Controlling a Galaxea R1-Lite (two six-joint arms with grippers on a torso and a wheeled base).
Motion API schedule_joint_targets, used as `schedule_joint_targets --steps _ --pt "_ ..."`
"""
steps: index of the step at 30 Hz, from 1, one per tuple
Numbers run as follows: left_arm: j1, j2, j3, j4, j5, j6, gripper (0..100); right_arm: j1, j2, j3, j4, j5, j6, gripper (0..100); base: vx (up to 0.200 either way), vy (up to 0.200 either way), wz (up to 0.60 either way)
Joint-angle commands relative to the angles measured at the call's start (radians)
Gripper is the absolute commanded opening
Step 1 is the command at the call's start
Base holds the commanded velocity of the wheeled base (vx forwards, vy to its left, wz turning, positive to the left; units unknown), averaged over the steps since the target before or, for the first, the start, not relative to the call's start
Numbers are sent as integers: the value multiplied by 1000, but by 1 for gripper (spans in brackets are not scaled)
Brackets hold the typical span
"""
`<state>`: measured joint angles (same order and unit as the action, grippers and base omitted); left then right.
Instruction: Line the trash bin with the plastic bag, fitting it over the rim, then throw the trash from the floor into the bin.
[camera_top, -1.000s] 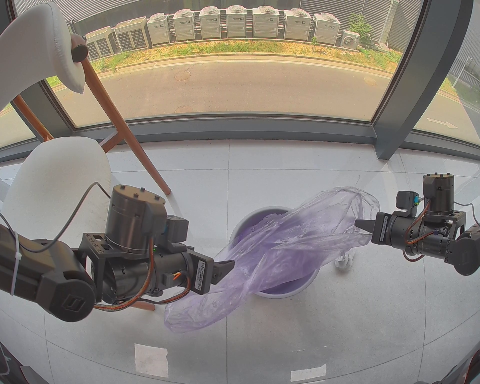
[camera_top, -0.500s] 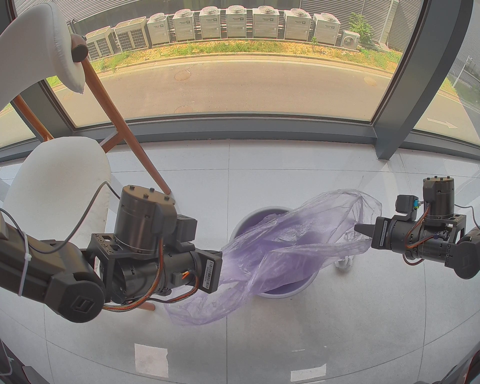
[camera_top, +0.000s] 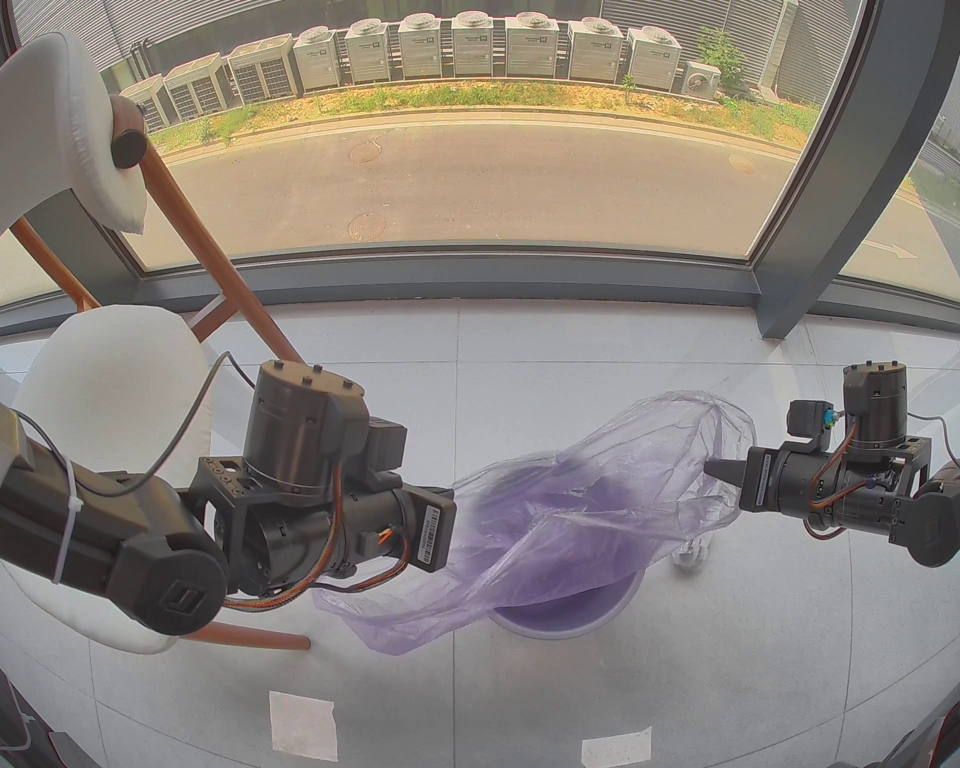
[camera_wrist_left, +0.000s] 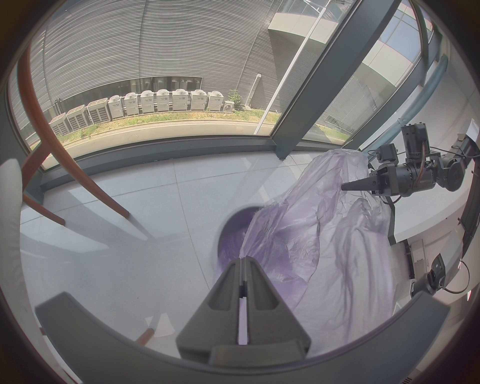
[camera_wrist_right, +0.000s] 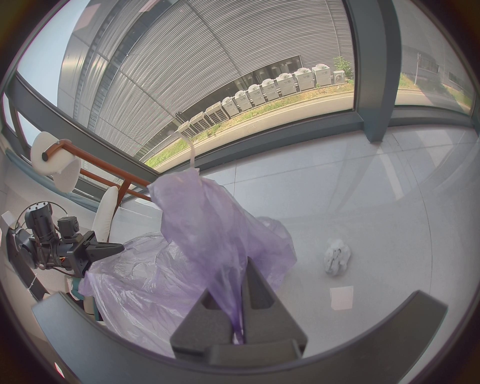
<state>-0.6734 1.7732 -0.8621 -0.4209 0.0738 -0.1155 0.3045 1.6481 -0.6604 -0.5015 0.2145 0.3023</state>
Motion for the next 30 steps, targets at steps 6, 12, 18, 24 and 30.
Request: schedule_joint_targets --steps 6,12,18,24,30 --pt "38 23 -161 30 34 -10 0 -1 48 -93 3 0 -6 0 0 0 0" --pt "64 58 -189 71 107 -7 0 -5 111 -140 0 0 -6 0 0 0 0" --pt "89 114 -281 83 130 -9 0 -1 121 -153 0 2 -6 0 0 0 0" --pt "43 155 -304 114 153 -26 0 88 110 -15 -6 2 3 0 0 0 0" --pt "15 173 -336 116 169 -70 0 214 150 16 -46 0 46 0 0 0 0"
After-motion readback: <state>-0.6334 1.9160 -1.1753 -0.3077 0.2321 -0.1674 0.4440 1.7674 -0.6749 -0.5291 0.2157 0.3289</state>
